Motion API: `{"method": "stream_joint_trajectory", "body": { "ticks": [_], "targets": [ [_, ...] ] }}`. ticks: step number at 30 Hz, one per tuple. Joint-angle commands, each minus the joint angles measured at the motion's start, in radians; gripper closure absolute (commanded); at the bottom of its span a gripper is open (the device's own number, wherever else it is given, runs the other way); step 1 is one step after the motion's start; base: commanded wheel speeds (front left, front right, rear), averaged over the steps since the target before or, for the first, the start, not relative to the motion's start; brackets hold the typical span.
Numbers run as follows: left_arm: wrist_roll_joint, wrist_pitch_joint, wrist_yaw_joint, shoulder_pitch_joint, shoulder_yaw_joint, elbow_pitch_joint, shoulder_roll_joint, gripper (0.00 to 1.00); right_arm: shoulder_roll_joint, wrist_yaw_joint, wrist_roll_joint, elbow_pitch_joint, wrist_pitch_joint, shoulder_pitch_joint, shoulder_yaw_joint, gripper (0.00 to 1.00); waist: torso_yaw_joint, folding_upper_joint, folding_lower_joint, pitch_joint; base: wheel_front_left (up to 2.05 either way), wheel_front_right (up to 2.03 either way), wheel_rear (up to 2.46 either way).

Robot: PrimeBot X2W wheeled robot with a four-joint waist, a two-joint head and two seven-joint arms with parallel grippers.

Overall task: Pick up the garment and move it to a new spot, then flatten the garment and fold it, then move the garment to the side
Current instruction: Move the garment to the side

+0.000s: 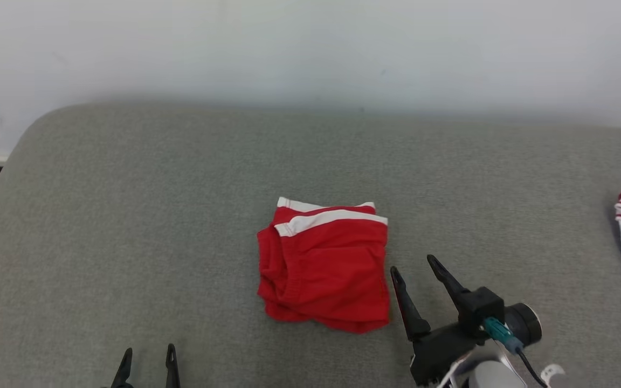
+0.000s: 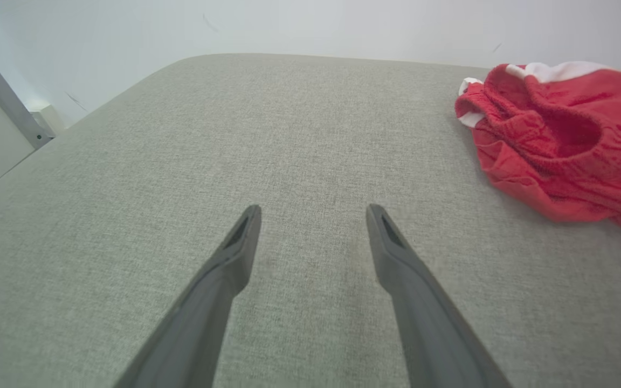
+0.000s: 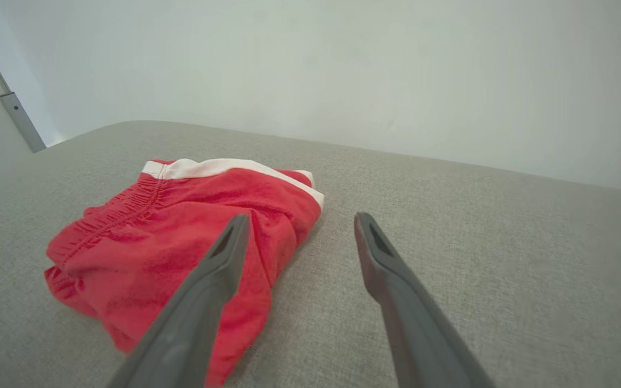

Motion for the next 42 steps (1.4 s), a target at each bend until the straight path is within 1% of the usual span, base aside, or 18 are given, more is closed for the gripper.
{"method": "stream_joint_trajectory", "body": {
  "ticks": [1,6,10,18,20,24,25,27,28,31,34,38,42],
  "targets": [
    [0.001,-0.003,0.0,-0.016,-0.005,0.004,0.0,0.0,-0.005,-0.003,-0.012,0.035,0.0,-0.031,0.006,0.0,0.062,0.0,-0.0001,0.052,0.0,0.0,0.0],
    [-0.016,-0.003,0.003,-0.025,-0.011,0.016,0.0,0.0,-0.011,-0.003,0.011,0.164,0.0,-0.13,0.026,0.0,0.095,0.0,-0.0001,0.072,0.0,0.0,0.0],
    [-0.024,-0.003,0.007,-0.037,-0.02,0.02,-0.001,0.0,-0.008,-0.003,0.037,0.253,0.0,-0.174,0.033,0.0,0.108,0.0,-0.0001,0.079,0.0,0.0,0.0],
    [-0.035,-0.003,0.016,-0.047,-0.042,0.015,0.0,0.0,-0.001,-0.003,0.126,0.389,0.002,-0.17,0.058,0.0,0.117,0.0,-0.0001,0.088,0.0,0.0,0.0],
    [-0.036,-0.003,0.018,-0.05,-0.048,0.014,0.0,0.0,0.001,-0.003,0.15,0.418,0.003,-0.169,0.081,0.0,0.119,0.0,-0.0001,0.089,0.0,0.0,0.0],
    [-0.036,-0.003,0.019,-0.054,-0.056,0.013,0.0,0.0,0.004,0.0,0.25,0.436,0.008,-0.15,0.162,0.0,0.123,0.0,-0.0001,0.087,0.0,0.0,0.0],
    [-0.035,-0.003,0.019,-0.055,-0.056,0.013,0.0,0.0,0.005,0.0,0.276,0.439,0.009,-0.143,0.183,0.41,0.124,0.0,-0.0001,0.085,0.0,0.0,0.0],
    [-0.035,-0.003,0.019,-0.052,-0.055,0.014,0.0,0.0,0.004,0.0,0.314,0.444,0.009,-0.134,0.211,0.79,0.125,0.0,-0.0001,0.079,0.0,0.0,0.0],
    [-0.034,-0.003,0.019,-0.049,-0.054,0.014,0.0,0.0,0.004,0.0,0.332,0.446,0.009,-0.129,0.221,1.0,0.125,0.0,-0.0001,0.074,0.0,0.0,0.0],
    [-0.034,-0.003,0.02,-0.037,-0.049,0.013,0.0,0.0,0.0,0.0,0.364,0.455,0.008,-0.13,0.236,1.0,0.12,0.0,-0.0001,0.063,0.0,0.0,0.0],
    [-0.032,-0.003,0.02,-0.028,-0.045,0.012,0.0,0.0,0.0,0.0,0.367,0.449,0.007,-0.136,0.229,1.0,0.114,0.0,-0.0001,0.053,0.0,0.0,0.0],
    [-0.024,-0.003,0.013,-0.013,-0.038,0.008,0.0,0.0,-0.002,-0.002,0.353,0.424,0.002,-0.141,0.192,1.0,0.09,0.0,-0.0001,0.034,0.0,0.0,0.0],
    [-0.016,-0.003,0.008,-0.007,-0.035,0.004,0.0,0.0,-0.007,-0.002,0.341,0.409,0.001,-0.124,0.157,1.0,0.049,0.0,-0.0001,0.009,0.0,0.0,0.0]
  ]
}}
